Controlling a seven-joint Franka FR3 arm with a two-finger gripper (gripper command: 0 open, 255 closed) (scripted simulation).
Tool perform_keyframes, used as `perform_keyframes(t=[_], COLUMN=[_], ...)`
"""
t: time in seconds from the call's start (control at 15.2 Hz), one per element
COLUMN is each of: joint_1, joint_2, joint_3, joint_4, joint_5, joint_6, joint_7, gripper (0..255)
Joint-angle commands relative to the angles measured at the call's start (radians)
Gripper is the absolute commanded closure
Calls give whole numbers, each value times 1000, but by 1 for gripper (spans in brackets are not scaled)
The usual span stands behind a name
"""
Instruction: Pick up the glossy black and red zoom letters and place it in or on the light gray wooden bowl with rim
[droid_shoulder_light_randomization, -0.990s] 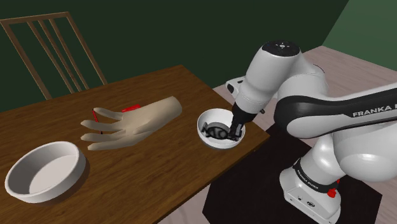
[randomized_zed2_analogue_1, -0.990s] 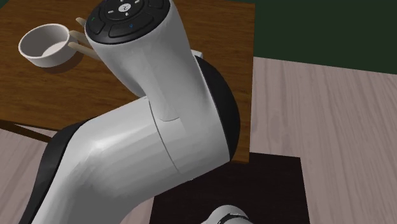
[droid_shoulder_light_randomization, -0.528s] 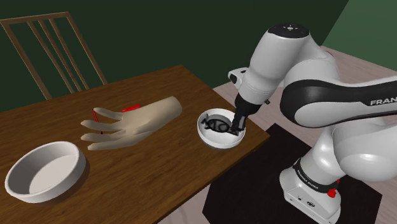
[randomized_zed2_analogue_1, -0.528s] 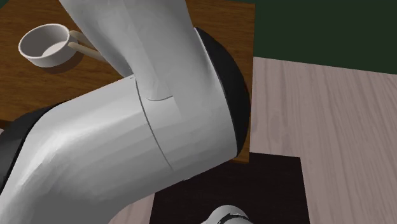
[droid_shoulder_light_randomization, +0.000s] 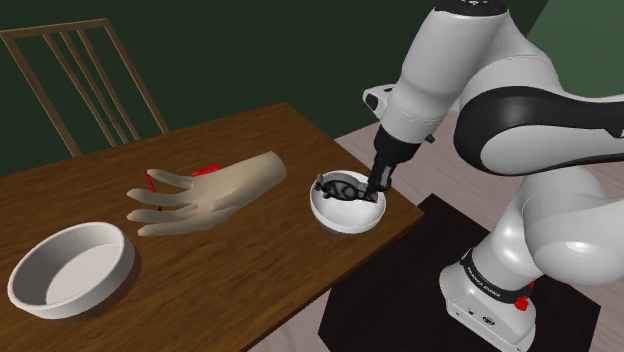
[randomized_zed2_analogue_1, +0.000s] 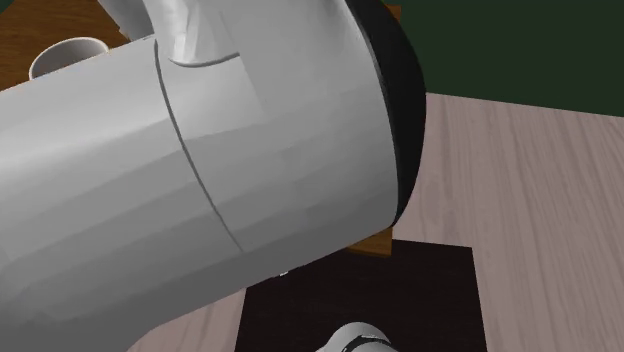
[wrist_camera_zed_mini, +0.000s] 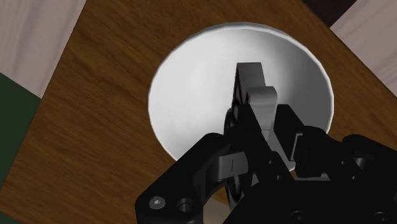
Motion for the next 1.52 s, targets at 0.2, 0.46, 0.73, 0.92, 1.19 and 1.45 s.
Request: perform_keyframes(t=[0.2, 0.46, 0.73, 0.92, 1.19, 1.45], joint_1=[-3, -6, -9, -23, -24, -21], joint_2=[-21, -29, -32, -19, -18, -18], joint_3=[-11, -19, -26, -47, -48, -43], joint_4=[58, 107, 159, 234, 211, 158], joint_5=[-7, -12, -17, -34, -34, -30], joint_6=[-78, -136, -190, -251, -227, -174], joint_7=[-7, -12, -17, -37, -39, -35], gripper=[255, 255, 255, 255, 255, 255])
